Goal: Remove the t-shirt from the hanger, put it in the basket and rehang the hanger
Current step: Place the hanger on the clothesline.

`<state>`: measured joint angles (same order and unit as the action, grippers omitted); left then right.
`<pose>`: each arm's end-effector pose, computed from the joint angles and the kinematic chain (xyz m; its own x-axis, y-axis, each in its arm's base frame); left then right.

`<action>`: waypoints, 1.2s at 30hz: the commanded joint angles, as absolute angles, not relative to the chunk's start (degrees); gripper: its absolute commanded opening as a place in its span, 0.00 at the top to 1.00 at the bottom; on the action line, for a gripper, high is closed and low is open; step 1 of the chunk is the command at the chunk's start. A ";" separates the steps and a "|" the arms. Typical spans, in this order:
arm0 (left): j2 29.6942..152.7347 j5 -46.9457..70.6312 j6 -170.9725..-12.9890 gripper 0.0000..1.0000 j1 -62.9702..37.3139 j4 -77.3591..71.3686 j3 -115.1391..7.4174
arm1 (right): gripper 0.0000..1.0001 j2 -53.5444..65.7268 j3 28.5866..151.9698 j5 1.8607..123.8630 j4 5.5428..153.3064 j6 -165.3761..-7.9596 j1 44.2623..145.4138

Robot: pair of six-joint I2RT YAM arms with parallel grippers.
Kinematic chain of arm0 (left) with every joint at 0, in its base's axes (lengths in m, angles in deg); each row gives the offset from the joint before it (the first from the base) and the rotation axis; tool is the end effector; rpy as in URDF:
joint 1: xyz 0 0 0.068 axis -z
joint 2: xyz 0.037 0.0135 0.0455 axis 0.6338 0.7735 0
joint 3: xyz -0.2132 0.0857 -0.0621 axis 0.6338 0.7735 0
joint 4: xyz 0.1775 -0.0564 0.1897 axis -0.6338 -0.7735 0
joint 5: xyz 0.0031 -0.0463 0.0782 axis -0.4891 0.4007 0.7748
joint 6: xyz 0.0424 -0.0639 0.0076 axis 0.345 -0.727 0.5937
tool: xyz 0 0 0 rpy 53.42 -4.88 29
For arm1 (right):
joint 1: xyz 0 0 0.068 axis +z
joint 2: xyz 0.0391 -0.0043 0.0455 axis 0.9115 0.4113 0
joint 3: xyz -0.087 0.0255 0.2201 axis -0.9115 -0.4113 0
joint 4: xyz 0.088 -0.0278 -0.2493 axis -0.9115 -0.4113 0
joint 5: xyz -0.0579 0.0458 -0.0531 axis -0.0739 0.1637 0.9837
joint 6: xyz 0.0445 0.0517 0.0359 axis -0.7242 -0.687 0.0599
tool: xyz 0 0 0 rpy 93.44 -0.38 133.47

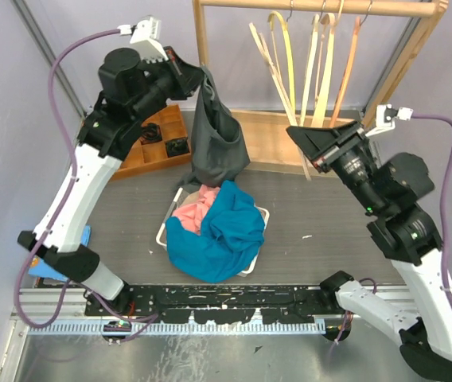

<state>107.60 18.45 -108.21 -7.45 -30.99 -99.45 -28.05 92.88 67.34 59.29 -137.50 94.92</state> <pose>0.3089 -0.1943 0.5047 -0.2567 -0.3894 -0.8846 0.4890 0.7371 -0.4664 0.1587 0.0927 0.4865 -0.3660 0.7617 -0.5346 -0.4212 0.3767 0.8250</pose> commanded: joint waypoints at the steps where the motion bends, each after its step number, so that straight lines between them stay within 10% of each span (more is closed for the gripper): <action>1: 101.18 16.49 -109.23 1.00 -6.44 -27.69 -95.76 | 0.78 -25.32 92.44 71.36 71.63 -140.15 95.24; 36: 93.24 9.82 -106.21 1.00 -6.19 -34.16 -106.54 | 0.78 1.25 102.14 78.83 92.42 -149.02 95.11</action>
<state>92.91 11.50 -105.98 -6.27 -35.69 -102.16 2.02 98.98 76.48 86.39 -147.82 94.90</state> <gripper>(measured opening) 0.011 0.273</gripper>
